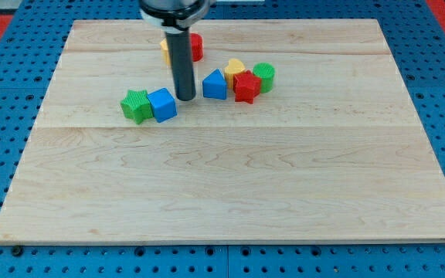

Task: Slide red star along with green circle up a bit

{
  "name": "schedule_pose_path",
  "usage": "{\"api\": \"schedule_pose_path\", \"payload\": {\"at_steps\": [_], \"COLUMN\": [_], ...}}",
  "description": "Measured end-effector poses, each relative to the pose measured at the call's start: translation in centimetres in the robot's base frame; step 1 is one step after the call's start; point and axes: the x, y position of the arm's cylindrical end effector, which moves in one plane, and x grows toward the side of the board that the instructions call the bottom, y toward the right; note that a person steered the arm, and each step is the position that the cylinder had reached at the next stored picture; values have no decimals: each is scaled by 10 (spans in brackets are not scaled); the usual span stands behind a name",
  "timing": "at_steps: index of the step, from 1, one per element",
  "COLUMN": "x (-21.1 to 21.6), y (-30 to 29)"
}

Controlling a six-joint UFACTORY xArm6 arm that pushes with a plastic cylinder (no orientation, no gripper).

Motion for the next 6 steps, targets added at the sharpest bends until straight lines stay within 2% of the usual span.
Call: {"api": "schedule_pose_path", "payload": {"at_steps": [3,5,6], "x": [31,-21,-18], "y": [96,111,127]}}
